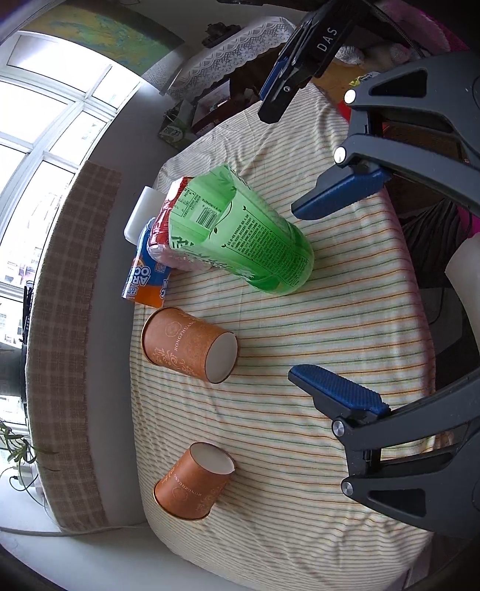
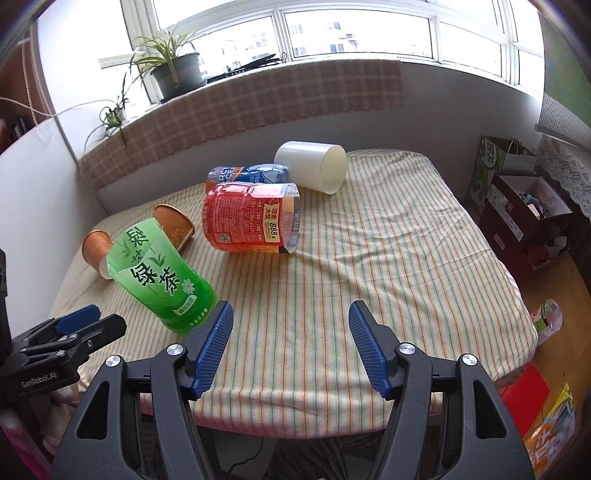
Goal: Flip cup upright
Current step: 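Open the left gripper and pull it back from the bottle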
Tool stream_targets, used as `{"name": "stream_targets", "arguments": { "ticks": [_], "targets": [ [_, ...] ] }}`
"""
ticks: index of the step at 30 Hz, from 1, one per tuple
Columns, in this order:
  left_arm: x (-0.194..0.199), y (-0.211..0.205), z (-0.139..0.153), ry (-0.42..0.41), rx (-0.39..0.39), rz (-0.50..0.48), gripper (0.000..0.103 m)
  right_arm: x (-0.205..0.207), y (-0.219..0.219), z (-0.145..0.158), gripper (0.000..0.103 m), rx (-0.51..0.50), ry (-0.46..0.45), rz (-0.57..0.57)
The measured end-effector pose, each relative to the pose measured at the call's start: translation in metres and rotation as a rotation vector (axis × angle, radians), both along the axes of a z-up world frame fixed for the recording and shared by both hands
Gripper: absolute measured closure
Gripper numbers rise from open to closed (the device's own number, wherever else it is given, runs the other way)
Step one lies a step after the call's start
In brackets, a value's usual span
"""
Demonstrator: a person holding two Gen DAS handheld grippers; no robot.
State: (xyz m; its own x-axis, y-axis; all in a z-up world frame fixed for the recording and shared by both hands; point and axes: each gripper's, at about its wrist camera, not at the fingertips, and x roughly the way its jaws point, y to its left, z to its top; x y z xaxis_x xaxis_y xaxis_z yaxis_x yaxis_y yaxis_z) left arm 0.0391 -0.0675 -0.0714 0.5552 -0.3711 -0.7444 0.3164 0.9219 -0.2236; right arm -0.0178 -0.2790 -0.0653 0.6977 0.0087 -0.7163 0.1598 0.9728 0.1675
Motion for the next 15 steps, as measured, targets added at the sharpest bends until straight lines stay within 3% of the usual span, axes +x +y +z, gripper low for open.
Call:
{"name": "stream_targets", "arguments": {
  "ticks": [3,6,9,11,15],
  "targets": [
    [-0.013,0.011,0.015,-0.104,0.038,0.062,0.02,-0.001,0.009,0.01,0.038,-0.045,-0.048,0.004],
    [-0.026,0.018,0.03,-0.199,0.084,0.11,0.012,-0.005,0.018,0.022,0.025,-0.085,-0.111,0.009],
    [-0.038,0.024,0.045,-0.285,0.118,0.152,0.009,-0.008,0.027,0.031,0.024,-0.133,-0.163,0.008],
    [-0.045,0.028,0.053,-0.334,0.137,0.178,0.0,-0.009,0.034,0.036,0.023,-0.161,-0.188,0.006],
    [-0.054,0.035,0.064,-0.402,0.16,0.238,0.0,-0.009,0.041,0.041,0.022,-0.167,-0.216,0.014]
  ]
}}
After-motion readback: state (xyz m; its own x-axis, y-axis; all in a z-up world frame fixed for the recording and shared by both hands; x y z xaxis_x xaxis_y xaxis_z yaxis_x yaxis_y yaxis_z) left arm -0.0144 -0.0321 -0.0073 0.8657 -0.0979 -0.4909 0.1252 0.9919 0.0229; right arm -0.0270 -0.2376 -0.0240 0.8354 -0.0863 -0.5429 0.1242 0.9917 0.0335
